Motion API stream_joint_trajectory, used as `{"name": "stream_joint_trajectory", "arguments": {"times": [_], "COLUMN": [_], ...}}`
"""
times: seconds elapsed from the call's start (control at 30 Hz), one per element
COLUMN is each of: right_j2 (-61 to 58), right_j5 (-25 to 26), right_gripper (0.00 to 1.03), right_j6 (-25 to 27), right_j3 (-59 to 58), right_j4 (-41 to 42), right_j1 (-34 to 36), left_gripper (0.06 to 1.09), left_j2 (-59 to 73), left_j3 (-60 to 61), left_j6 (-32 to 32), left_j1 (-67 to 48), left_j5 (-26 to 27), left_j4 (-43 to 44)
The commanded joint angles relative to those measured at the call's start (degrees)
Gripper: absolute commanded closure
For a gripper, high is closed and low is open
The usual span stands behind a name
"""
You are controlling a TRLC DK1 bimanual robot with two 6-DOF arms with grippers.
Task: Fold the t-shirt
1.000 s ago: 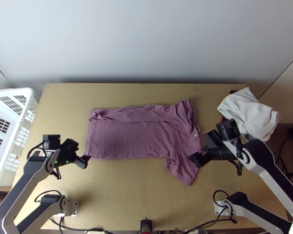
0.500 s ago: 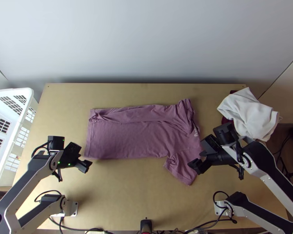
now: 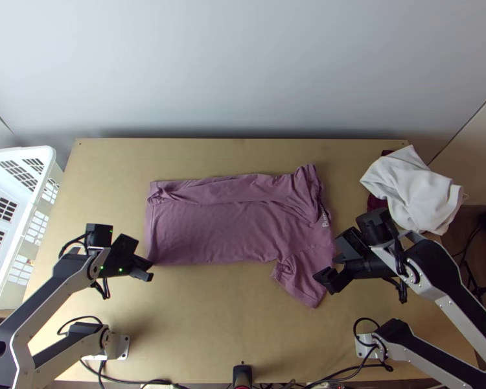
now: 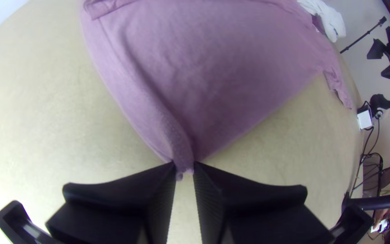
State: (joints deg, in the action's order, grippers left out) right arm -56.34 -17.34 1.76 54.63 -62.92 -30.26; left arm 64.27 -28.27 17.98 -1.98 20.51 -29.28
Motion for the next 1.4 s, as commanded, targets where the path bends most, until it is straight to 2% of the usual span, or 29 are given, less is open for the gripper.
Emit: {"name": "stream_joint_trajectory", "arguments": {"times": [0.0,0.23,0.33,0.43,0.5,0.6,0.67,0.83,1.1,1.27,1.3,1.33,1.37], "right_j2": [0.44,1.49,1.58,-0.62,-3.87,-11.25,-15.73,-23.29,-25.49,-27.07,-26.98,-26.98,-26.98], "right_j5": [0.03,-0.5,-5.77,-6.21,-4.8,-4.63,-3.31,-1.29,3.54,6.71,6.88,6.97,6.88], "right_gripper": [0.07,0.07,0.07,0.07,0.07,0.07,0.07,0.07,0.07,0.27,0.38,0.55,0.77], "right_j6": [-0.62,-2.2,-2.64,-1.67,1.4,8.35,10.9,12.3,12.3,12.39,12.48,12.48,12.65], "right_j3": [0.48,-3.22,-6.64,-7.43,-8.23,-9.19,-10.33,-10.77,-10.86,-12.44,-12.62,-12.44,-12.09], "right_j4": [-0.1,-0.89,-2.56,-1.6,-0.28,-0.19,1.66,5.96,7.63,9.21,9.74,10.18,10.18], "right_j1": [-0.06,-2.17,-4.28,-4.98,-3.66,2.14,3.72,3.37,-0.68,-2.52,-3.14,-3.49,-3.75], "left_gripper": [0.94,0.94,0.94,0.94,0.94,0.94,0.94,0.94,0.94,0.94,0.94,0.94,0.94], "left_j2": [-1.87,-3.8,-3.27,-3.01,-3.1,-2.75,-2.75,-2.75,-1.87,-0.81,-0.81,-0.64,-0.64], "left_j3": [1.55,-1.35,-1.87,-2.05,-2.05,-2.31,-2.49,-2.75,-3.02,-3.72,-3.81,-3.98,-4.07], "left_j6": [0.04,-1.54,-2.16,-3.21,-3.12,-3.21,-3.21,-3.12,-2.77,-2.95,-2.95,-2.95,-2.95], "left_j1": [-2.24,-0.66,-0.31,-0.66,-0.66,-0.75,-0.75,-0.31,0.4,0.31,0.22,0.22,0.13], "left_j5": [2.69,2.6,2.6,2.6,2.43,2.16,2.08,1.9,1.9,1.99,1.9,1.9,1.9], "left_j4": [-4.12,-5.18,-4.47,-3.42,-2.63,-2.19,-2.01,-1.84,-0.87,-0.25,-0.08,-0.08,-0.08]}}
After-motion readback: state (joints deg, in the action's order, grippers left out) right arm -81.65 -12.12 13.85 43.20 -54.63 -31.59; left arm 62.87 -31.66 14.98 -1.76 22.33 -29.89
